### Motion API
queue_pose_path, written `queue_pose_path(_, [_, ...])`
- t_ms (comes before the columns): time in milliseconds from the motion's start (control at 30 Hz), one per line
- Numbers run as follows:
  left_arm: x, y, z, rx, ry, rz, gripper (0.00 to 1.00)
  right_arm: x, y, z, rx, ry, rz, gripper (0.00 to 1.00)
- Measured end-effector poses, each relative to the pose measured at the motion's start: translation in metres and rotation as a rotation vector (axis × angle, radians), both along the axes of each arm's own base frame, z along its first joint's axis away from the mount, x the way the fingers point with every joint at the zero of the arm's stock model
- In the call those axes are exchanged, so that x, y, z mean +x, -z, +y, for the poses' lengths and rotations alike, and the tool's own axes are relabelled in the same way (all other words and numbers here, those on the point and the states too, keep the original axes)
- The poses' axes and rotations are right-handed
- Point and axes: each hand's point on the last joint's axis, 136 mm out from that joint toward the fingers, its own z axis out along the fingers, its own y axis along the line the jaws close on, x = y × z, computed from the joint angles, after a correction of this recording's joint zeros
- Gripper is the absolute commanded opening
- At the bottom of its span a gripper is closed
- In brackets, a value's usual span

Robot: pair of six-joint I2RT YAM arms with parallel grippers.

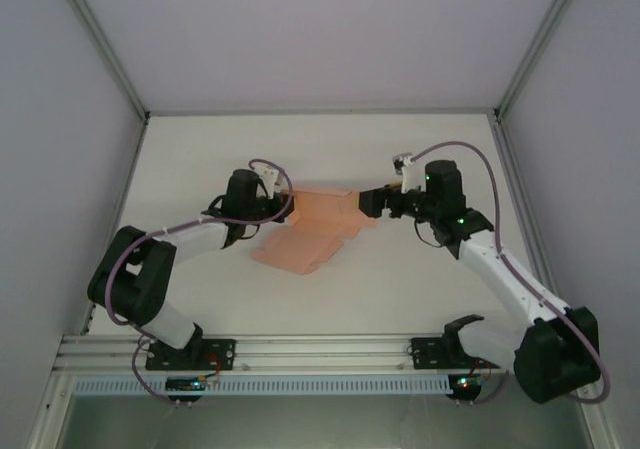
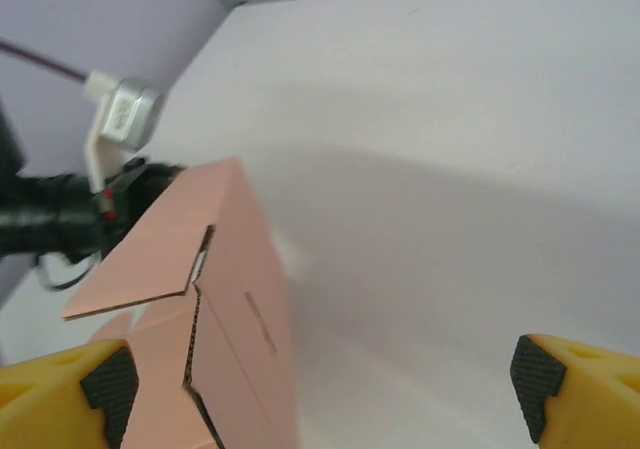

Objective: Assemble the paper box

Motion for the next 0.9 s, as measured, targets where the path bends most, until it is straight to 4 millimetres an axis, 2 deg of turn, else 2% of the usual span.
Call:
queue_pose_path(100, [0.002,0.003,0.004,0.017,-0.021,0.004,0.00,0.008,-0.010,-0.008,-0.035,0.055,-0.033,0.99])
queue_pose_path(233, [0.002,0.006,0.007,0.033,-0.035,0.015,0.00,0.016,-0.011,0.006,-0.074,0.040,-0.041,0.99])
queue_pose_path(333, [0.002,0.006,0.008,0.034,-0.044,0.017,0.00,0.023,0.000,0.019,-0.113,0.017,-0.013,0.99])
queue_pose_path(433, [0.003,0.007,0.009,0.034,-0.058,0.020,0.00,0.029,0.023,0.031,-0.174,-0.005,0.032,0.99])
queue_pose_path(600, [0.003,0.010,0.012,0.046,-0.069,0.035,0.00,0.022,0.056,0.047,-0.275,-0.045,0.072,0.99])
queue_pose_path(733, [0.002,0.012,0.012,0.054,-0.069,0.045,0.00,0.024,0.066,0.055,-0.319,-0.043,0.058,0.99])
queue_pose_path(900, [0.001,0.013,0.010,0.068,-0.069,0.042,0.00,0.046,0.064,0.053,-0.344,0.071,-0.017,0.99])
